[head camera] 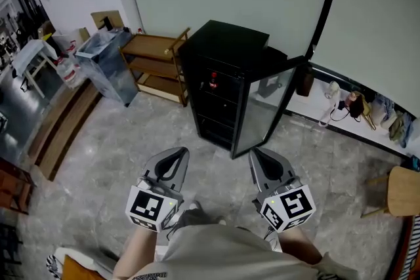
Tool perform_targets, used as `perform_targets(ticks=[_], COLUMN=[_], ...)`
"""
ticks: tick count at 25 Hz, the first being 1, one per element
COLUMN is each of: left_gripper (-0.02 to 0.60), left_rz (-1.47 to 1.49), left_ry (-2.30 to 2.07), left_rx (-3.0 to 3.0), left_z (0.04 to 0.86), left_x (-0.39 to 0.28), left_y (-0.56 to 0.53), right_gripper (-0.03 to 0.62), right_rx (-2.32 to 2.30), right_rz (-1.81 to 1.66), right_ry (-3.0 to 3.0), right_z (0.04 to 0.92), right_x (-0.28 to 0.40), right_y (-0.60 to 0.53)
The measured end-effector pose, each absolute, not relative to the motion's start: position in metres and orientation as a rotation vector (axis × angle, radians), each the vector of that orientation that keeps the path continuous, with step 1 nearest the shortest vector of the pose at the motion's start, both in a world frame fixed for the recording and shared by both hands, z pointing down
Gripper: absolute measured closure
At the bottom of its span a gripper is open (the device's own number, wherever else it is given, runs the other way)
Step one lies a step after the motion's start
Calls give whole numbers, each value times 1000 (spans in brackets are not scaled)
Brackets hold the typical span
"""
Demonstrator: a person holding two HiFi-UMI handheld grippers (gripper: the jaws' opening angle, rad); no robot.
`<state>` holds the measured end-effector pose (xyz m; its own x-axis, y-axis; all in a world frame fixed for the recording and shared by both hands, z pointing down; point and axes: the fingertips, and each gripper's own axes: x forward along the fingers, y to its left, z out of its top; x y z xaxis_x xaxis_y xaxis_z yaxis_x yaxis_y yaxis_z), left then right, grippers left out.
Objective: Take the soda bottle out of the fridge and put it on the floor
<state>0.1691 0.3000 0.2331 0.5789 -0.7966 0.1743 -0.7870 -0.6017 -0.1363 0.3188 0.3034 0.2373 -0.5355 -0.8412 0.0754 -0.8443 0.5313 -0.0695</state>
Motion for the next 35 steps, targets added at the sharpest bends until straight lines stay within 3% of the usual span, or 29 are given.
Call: perform_targets(ticks=[20, 35], left_gripper=[574, 574], left_rz=[-272, -276], left_ry=[1386, 1318], left_rx=[-2799, -2839], left_z=[242, 244], left_x=[143, 77], left_y=[229, 78], right_gripper=[599, 599], right_rx=[1427, 1396], right_rz=[139, 169], right_ry=[-2716, -2668], right_z=[255, 266], right_x=[281, 196], right_y=[234, 91])
